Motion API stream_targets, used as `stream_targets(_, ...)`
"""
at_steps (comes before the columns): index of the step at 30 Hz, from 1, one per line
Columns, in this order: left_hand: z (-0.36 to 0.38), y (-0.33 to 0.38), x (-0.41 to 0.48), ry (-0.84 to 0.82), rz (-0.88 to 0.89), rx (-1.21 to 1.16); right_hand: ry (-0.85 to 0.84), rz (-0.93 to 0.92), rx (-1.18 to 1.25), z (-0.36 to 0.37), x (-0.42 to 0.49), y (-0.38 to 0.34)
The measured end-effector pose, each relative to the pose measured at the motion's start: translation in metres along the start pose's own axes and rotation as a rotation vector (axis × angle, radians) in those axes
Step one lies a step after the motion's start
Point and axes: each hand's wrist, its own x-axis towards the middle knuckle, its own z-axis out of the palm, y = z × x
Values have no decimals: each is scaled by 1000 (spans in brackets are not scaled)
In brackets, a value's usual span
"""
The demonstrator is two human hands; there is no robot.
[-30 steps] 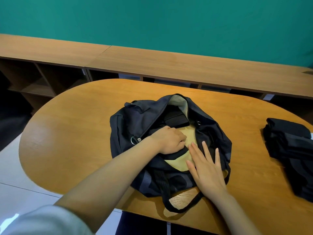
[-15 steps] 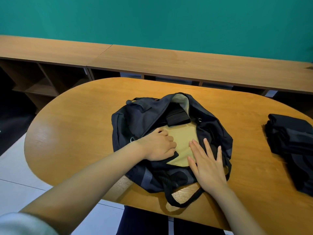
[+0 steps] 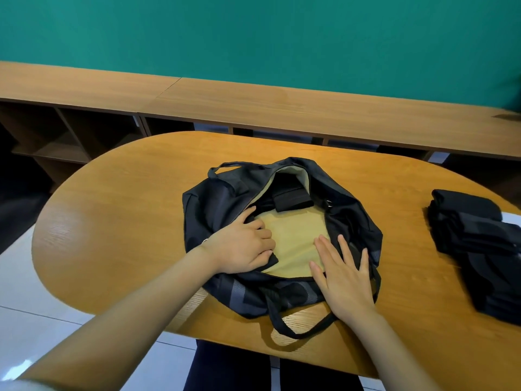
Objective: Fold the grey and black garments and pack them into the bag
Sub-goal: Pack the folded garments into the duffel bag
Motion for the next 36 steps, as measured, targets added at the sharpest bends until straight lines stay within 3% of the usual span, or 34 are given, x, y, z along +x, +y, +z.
stream_targets(14,3,39,117,-20,271,45,-7,292,-12,-15,-35,63)
stream_targets(21,-14,21,87,164,170,-72,64,-109,107,-48,-26,26)
stream_targets(28,-27,2,52,73,74,-114,234,-251,-32,-50,-12,8)
stream_targets(32,-34,4,50,56,65,-102,460,-396,135,-55,-10,5)
stream_targets(34,-41,3,50,121,72,-58,578,-376,256,-62,-11,8)
stream_targets(36,-47,3,50,279,96,0,559,-370,294,-59,-15,13)
